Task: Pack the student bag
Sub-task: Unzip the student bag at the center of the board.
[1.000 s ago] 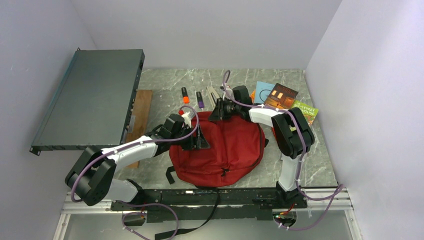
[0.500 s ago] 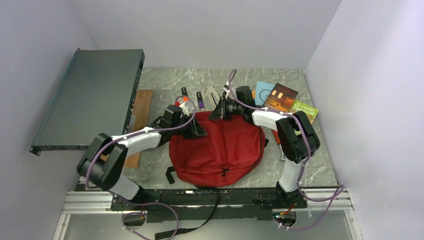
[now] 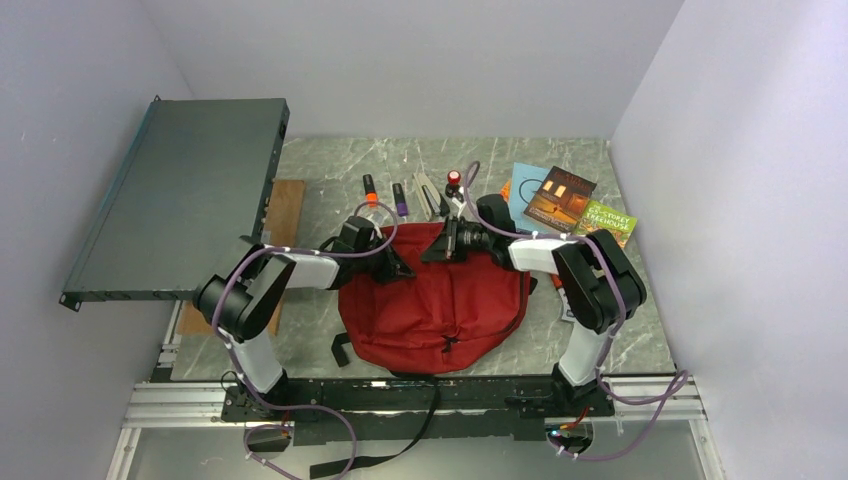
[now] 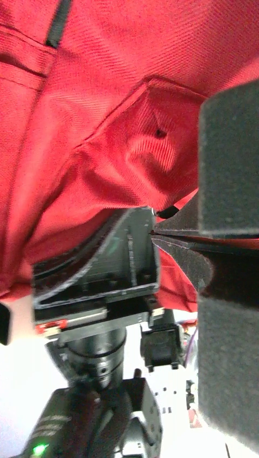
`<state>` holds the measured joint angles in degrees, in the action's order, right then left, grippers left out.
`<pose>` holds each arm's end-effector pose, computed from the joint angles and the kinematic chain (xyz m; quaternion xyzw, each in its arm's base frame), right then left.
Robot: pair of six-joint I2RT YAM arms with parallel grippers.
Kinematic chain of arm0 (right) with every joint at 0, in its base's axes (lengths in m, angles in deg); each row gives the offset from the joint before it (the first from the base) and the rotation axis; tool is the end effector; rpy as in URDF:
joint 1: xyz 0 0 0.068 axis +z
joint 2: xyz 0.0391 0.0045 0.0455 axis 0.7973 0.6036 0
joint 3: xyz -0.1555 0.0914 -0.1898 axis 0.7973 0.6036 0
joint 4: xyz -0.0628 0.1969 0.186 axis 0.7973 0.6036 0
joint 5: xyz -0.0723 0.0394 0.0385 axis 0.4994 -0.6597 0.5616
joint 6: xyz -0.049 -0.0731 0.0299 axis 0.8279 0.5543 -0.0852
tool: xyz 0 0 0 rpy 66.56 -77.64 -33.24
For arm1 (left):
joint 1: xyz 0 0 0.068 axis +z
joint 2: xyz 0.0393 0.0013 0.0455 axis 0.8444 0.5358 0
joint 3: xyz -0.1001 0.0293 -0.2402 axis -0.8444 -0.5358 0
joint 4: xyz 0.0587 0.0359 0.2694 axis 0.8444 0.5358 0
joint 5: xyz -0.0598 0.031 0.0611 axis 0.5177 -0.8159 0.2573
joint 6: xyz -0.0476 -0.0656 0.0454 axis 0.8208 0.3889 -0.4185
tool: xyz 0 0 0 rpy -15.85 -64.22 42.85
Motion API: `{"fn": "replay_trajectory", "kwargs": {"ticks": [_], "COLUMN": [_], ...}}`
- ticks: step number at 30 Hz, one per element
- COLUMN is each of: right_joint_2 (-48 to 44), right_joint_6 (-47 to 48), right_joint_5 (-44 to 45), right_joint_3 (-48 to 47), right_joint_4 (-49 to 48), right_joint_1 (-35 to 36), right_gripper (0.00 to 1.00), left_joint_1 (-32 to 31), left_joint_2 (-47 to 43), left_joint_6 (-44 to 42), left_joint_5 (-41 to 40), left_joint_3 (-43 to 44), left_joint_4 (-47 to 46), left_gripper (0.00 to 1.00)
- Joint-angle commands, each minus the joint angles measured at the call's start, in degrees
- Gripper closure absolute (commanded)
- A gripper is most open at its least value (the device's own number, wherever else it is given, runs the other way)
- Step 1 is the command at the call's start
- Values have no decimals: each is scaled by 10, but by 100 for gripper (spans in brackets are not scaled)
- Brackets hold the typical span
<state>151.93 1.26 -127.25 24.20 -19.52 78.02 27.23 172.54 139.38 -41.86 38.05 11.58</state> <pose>0.3366 0.2212 0.1145 -0.0480 0.8327 0.5179 0.1899 0.3045 -0.2156 0.0727 -0.1375 0.8861 -0.4103 0.1659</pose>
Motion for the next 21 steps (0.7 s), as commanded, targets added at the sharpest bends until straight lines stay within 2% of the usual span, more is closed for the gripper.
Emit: {"fn": "replay_trajectory", "kwargs": {"ticks": [1, 11, 17, 21], "right_joint_2": [-45, -73, -112, -77], "right_joint_6": [24, 101, 145, 168], "right_joint_5": [-34, 24, 59, 32], "right_joint_3": [43, 109, 102, 38], "right_joint_4": [-17, 72, 121, 138], "right_joint_1": [18, 70, 35, 5], "right_gripper": [100, 100, 100, 100], "left_joint_1": [4, 4, 2, -3], "left_joint_2": [27, 33, 17, -42], "left_joint_6": [12, 10, 2, -32], "left_joint_5": [-24, -22, -5, 0], "left_joint_3": [-14, -13, -31, -44], "left_joint_4": [-37, -44, -79, -56], "left_gripper": [99, 100, 100, 88]}}
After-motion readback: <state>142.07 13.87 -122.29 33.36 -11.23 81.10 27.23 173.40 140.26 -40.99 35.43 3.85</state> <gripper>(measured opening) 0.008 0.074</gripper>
